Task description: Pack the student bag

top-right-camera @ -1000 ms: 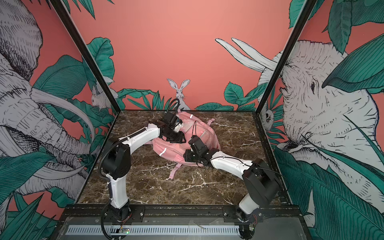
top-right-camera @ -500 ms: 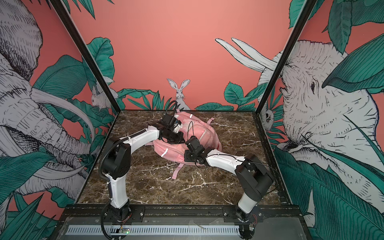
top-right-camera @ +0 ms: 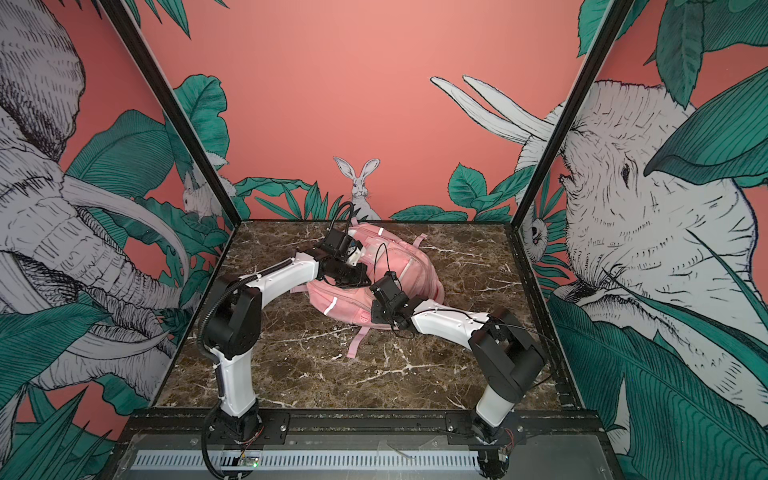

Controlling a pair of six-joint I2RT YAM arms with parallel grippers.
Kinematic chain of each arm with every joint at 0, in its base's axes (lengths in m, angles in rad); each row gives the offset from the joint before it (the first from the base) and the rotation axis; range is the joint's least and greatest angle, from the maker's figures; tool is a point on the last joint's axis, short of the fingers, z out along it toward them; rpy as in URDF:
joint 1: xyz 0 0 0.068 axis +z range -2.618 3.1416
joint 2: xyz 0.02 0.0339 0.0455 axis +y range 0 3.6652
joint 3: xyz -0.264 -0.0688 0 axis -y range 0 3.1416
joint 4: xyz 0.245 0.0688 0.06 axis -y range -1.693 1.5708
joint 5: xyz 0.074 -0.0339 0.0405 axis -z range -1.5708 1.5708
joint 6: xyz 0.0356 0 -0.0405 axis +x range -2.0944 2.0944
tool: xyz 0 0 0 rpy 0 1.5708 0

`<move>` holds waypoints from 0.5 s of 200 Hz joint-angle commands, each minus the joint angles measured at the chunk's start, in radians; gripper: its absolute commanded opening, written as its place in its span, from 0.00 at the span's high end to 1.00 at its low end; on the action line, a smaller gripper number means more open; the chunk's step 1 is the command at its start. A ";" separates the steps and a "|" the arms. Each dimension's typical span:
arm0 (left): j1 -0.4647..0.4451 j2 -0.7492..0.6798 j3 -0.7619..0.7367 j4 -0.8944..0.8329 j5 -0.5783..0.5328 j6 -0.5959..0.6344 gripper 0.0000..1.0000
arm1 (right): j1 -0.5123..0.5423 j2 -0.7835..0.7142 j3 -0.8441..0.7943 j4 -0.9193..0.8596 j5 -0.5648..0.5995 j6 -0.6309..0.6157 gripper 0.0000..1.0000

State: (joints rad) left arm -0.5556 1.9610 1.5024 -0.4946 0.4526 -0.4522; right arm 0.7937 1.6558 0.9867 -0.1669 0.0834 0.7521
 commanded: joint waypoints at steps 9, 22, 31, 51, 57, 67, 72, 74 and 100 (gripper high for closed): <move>-0.006 -0.042 -0.015 -0.043 -0.002 0.002 0.96 | 0.010 -0.038 -0.024 -0.004 0.042 -0.009 0.91; -0.003 -0.042 -0.011 -0.043 -0.008 0.004 0.96 | 0.013 -0.047 -0.035 -0.010 0.031 -0.010 0.94; 0.001 -0.042 -0.011 -0.044 -0.011 0.005 0.97 | 0.013 -0.084 -0.046 -0.010 0.023 -0.011 0.95; 0.012 -0.045 -0.013 -0.044 -0.012 0.006 0.97 | 0.013 -0.124 -0.079 -0.008 0.007 -0.009 0.98; 0.014 -0.046 -0.014 -0.045 -0.015 0.005 0.97 | 0.014 -0.134 -0.091 -0.006 0.006 -0.008 0.99; 0.017 -0.049 -0.014 -0.045 -0.015 0.007 0.97 | 0.013 -0.151 -0.109 0.000 0.000 -0.009 1.00; 0.019 -0.050 -0.015 -0.045 -0.016 0.008 0.98 | 0.014 -0.158 -0.115 0.001 -0.002 -0.008 1.00; 0.020 -0.051 -0.015 -0.045 -0.017 0.008 0.98 | 0.014 -0.160 -0.117 0.001 -0.001 -0.009 1.00; 0.036 -0.064 -0.019 -0.054 -0.036 0.013 1.00 | 0.006 -0.178 -0.128 -0.026 -0.018 -0.022 1.00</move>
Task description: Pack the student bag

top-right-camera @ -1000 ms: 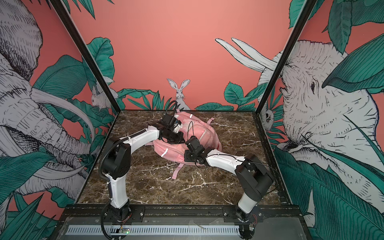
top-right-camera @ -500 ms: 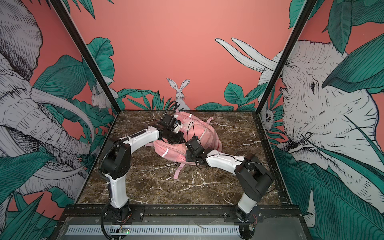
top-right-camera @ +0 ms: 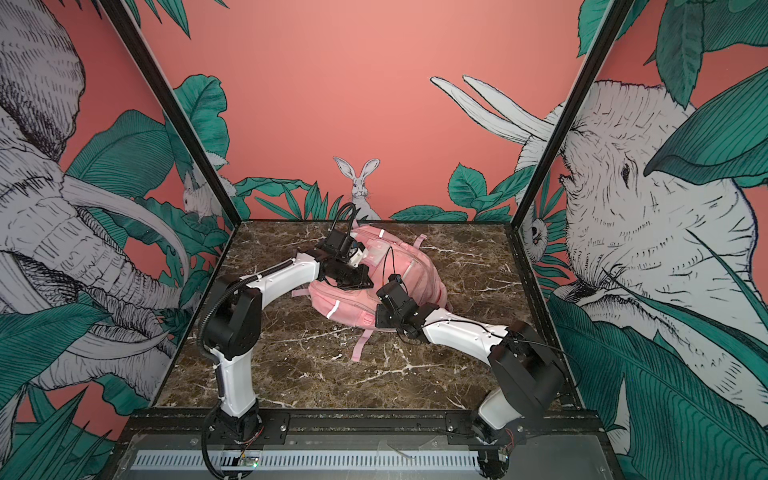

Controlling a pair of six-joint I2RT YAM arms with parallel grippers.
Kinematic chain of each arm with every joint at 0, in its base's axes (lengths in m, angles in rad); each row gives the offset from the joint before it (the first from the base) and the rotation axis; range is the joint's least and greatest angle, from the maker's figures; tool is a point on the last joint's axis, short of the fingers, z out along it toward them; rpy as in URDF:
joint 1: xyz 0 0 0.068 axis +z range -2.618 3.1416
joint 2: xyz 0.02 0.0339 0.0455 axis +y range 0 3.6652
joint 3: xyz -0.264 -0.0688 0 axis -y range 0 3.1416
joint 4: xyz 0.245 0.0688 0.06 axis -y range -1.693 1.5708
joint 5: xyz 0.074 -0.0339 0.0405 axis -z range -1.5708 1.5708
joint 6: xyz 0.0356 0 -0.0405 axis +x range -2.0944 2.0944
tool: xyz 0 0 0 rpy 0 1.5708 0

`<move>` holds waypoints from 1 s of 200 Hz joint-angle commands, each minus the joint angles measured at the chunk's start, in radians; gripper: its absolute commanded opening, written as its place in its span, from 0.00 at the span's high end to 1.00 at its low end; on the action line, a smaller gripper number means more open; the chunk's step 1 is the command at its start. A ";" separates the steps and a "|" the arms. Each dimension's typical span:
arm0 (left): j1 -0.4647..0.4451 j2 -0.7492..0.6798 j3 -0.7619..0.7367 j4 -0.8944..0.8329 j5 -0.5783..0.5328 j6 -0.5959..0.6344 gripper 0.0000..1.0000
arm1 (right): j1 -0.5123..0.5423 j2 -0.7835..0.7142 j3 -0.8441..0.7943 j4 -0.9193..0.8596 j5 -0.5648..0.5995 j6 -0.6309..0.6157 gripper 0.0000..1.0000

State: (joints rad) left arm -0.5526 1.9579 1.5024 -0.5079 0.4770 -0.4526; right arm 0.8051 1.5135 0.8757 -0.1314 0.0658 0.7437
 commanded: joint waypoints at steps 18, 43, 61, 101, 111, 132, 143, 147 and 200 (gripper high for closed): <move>0.048 -0.076 -0.032 -0.040 -0.074 0.014 1.00 | -0.019 -0.048 -0.029 -0.090 -0.021 -0.025 1.00; 0.070 -0.095 -0.053 -0.040 -0.084 0.021 1.00 | -0.072 -0.093 -0.087 -0.097 -0.085 -0.039 1.00; 0.083 -0.108 -0.064 -0.044 -0.092 0.029 1.00 | -0.118 -0.146 -0.136 -0.114 -0.110 -0.057 1.00; 0.086 -0.108 -0.080 -0.040 -0.068 0.029 1.00 | -0.232 -0.259 -0.199 -0.189 -0.098 -0.098 0.95; 0.087 -0.107 -0.082 -0.040 -0.067 0.031 1.00 | -0.244 -0.273 -0.198 -0.203 -0.084 -0.102 0.85; 0.086 -0.104 -0.085 -0.037 -0.055 0.032 1.00 | -0.242 -0.273 -0.177 -0.207 -0.092 -0.114 0.72; 0.085 -0.105 -0.085 -0.038 -0.049 0.031 1.00 | -0.224 -0.270 -0.171 -0.180 -0.099 -0.115 0.71; 0.085 -0.106 -0.086 -0.038 -0.049 0.031 1.00 | -0.213 -0.266 -0.167 -0.174 -0.094 -0.115 0.70; 0.065 -0.119 -0.107 -0.015 -0.035 0.014 1.00 | -0.051 -0.134 -0.038 -0.110 -0.032 -0.055 0.65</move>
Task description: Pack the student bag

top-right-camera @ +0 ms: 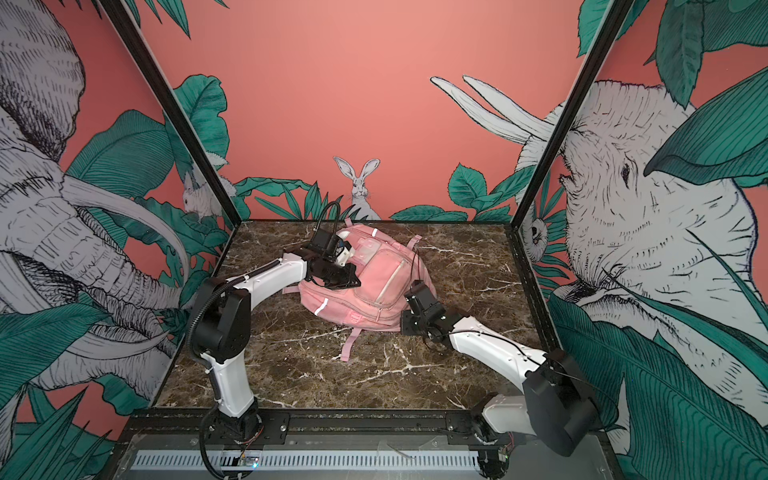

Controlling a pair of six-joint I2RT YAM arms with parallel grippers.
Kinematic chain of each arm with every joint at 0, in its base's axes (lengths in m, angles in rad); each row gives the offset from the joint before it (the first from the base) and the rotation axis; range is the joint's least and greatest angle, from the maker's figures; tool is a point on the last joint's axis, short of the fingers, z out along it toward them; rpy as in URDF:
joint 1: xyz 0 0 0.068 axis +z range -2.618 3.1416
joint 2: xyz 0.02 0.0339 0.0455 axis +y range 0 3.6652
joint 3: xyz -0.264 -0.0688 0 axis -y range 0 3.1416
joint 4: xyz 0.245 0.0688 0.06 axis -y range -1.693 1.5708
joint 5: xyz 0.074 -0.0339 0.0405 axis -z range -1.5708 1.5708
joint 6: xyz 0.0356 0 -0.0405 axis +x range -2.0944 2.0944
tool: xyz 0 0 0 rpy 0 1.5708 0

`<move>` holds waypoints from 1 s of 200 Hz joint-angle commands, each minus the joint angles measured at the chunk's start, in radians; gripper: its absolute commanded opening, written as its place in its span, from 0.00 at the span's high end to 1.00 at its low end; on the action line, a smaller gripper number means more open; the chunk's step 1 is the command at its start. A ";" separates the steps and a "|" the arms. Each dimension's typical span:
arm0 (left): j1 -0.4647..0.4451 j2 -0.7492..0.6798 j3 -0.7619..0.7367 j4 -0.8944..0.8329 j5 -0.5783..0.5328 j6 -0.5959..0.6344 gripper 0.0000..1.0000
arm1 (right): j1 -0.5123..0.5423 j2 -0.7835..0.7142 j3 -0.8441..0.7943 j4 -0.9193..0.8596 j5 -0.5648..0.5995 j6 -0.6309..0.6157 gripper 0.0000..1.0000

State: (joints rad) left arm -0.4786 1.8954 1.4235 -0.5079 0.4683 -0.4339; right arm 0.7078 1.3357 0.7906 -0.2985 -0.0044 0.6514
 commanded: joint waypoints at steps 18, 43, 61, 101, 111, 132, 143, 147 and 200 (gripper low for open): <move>-0.017 -0.058 -0.032 -0.009 -0.024 -0.011 1.00 | 0.084 0.091 0.088 0.083 0.049 0.057 0.61; -0.020 -0.056 -0.031 -0.004 -0.020 -0.016 1.00 | 0.108 0.173 0.148 0.078 0.055 0.067 0.57; -0.020 -0.059 -0.031 -0.004 -0.022 -0.017 1.00 | 0.111 0.214 0.165 0.081 0.064 0.067 0.57; -0.020 -0.056 -0.031 -0.003 -0.017 -0.018 1.00 | 0.111 0.257 0.189 0.101 0.065 0.053 0.65; -0.019 -0.054 -0.031 -0.001 -0.017 -0.018 1.00 | 0.113 0.281 0.195 0.102 0.058 0.052 0.71; -0.020 -0.051 -0.025 -0.004 -0.021 -0.015 1.00 | 0.115 0.297 0.195 0.100 0.050 0.049 0.82; -0.020 -0.051 -0.021 -0.010 -0.025 -0.011 1.00 | 0.117 0.295 0.185 0.097 0.049 0.048 0.88; -0.020 -0.050 -0.020 -0.011 -0.026 -0.010 1.00 | 0.117 0.293 0.182 0.095 0.049 0.048 0.89; -0.007 -0.048 -0.006 -0.031 -0.055 0.011 1.00 | 0.117 0.202 0.117 0.043 0.076 0.025 0.97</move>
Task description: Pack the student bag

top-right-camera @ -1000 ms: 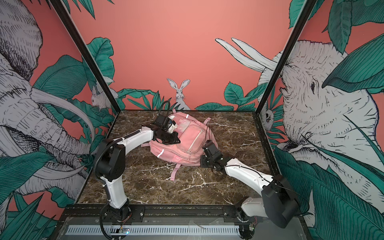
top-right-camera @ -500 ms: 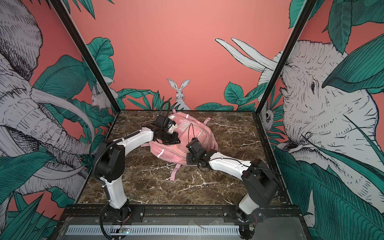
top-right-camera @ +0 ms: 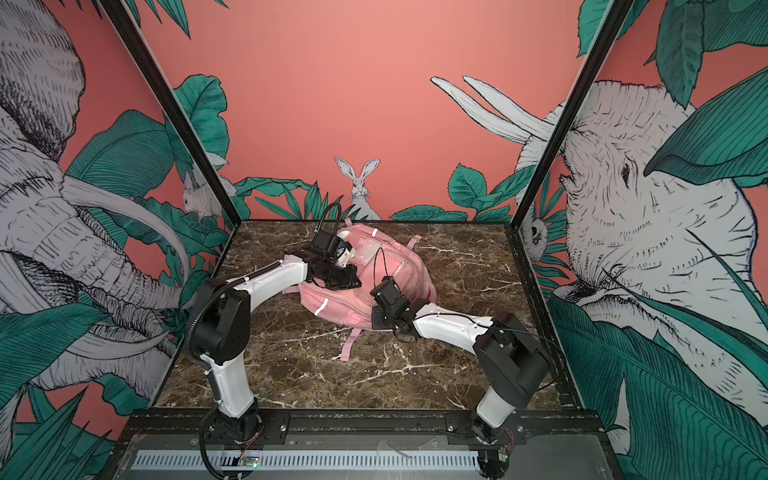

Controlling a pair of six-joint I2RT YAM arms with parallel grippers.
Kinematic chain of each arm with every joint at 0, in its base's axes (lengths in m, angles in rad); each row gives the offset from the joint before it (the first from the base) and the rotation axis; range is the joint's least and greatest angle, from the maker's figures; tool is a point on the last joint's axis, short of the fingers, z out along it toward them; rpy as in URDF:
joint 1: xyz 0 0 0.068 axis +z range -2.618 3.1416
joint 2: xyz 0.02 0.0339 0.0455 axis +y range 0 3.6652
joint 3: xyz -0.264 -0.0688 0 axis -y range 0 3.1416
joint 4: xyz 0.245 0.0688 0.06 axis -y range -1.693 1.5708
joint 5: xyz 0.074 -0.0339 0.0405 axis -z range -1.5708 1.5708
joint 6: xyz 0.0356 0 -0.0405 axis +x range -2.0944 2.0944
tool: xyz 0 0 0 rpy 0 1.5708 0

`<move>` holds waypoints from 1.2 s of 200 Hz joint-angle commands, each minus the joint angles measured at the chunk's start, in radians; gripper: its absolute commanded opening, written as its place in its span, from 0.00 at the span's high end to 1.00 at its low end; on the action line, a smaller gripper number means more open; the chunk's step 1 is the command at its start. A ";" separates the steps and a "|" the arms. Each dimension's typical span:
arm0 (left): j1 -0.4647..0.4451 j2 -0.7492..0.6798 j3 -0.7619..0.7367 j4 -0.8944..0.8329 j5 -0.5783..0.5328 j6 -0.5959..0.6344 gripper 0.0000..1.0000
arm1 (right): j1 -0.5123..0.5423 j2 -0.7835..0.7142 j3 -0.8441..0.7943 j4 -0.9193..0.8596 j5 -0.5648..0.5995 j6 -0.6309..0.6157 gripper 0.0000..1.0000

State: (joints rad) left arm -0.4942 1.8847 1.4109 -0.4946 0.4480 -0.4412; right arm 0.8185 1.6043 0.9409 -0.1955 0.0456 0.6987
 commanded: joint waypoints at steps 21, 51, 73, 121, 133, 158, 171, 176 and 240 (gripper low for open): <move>0.017 -0.038 0.020 -0.075 -0.059 0.040 1.00 | -0.005 -0.104 -0.055 -0.102 0.050 -0.051 0.99; 0.021 -0.053 0.010 -0.091 -0.074 0.057 1.00 | -0.073 -0.153 -0.101 -0.135 0.043 -0.093 0.99; 0.020 -0.063 -0.011 -0.099 -0.073 0.064 1.00 | -0.140 -0.183 -0.120 -0.159 0.032 -0.134 1.00; 0.020 -0.088 -0.066 -0.090 -0.070 0.077 1.00 | -0.252 -0.178 -0.106 -0.161 0.005 -0.200 1.00; 0.020 -0.088 -0.067 -0.091 -0.072 0.077 1.00 | -0.252 -0.162 -0.088 -0.165 0.001 -0.213 1.00; 0.020 -0.087 -0.053 -0.096 -0.091 0.077 1.00 | -0.248 -0.144 -0.078 -0.157 -0.060 -0.218 1.00; 0.021 -0.083 -0.039 -0.092 -0.115 0.076 1.00 | -0.232 -0.148 -0.084 -0.154 -0.072 -0.215 1.00; 0.022 -0.078 -0.034 -0.086 -0.120 0.074 1.00 | -0.222 -0.150 -0.086 -0.156 -0.072 -0.215 1.00; 0.045 0.058 0.132 -0.073 -0.149 0.034 1.00 | -0.047 -0.161 -0.063 -0.148 -0.072 -0.153 1.00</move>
State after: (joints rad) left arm -0.4931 1.8954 1.4635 -0.6022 0.4149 -0.3958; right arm 0.7078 1.4517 0.8585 -0.2657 -0.0322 0.5110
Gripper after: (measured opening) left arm 0.071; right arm 0.049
